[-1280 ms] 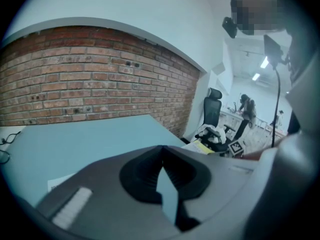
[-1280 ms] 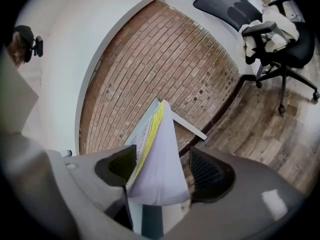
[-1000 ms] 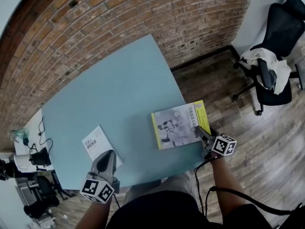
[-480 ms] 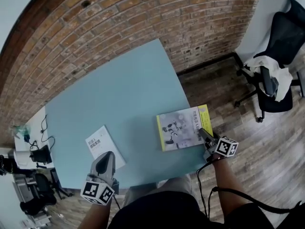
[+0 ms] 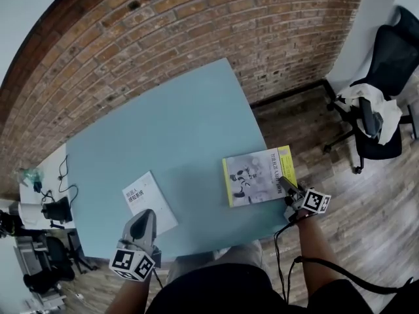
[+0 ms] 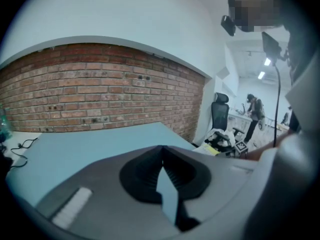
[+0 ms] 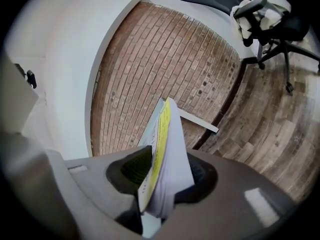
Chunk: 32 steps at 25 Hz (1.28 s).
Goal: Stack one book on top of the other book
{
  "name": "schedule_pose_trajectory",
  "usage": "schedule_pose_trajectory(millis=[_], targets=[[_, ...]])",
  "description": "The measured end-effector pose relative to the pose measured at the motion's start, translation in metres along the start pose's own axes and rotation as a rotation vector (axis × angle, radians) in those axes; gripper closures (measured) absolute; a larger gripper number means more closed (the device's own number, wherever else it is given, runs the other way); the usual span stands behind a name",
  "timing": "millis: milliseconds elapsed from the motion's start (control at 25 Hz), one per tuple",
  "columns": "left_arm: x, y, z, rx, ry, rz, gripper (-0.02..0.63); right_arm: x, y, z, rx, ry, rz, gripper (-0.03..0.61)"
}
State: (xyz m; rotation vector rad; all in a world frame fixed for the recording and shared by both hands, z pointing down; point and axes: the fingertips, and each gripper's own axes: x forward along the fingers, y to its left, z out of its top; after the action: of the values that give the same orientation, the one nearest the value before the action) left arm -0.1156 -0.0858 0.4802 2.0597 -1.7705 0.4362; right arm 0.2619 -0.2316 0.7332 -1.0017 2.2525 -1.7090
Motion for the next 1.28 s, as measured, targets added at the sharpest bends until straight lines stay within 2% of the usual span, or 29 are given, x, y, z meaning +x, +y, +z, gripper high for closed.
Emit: schedule_pose_trajectory(millis=[200, 400, 600, 1280], targets=[[-0.009, 0.006, -0.003, 0.013, -0.006, -0.001, 0.609, 0.001, 0.003, 0.003, -0.069, -0.005, -0.034, 0.449], [-0.011, 0.004, 0.000, -0.012, -0.027, 0.012, 0.609, -0.001, 0.004, 0.002, -0.098, -0.014, -0.071, 0.456], [-0.008, -0.004, 0.000, 0.005, -0.029, -0.022, 0.609, -0.003, 0.006, 0.004, -0.119, -0.030, -0.100, 0.457], [-0.021, 0.030, -0.007, -0.046, -0.060, -0.004, 0.609, -0.030, 0.030, 0.014, -0.028, -0.190, -0.090, 0.495]])
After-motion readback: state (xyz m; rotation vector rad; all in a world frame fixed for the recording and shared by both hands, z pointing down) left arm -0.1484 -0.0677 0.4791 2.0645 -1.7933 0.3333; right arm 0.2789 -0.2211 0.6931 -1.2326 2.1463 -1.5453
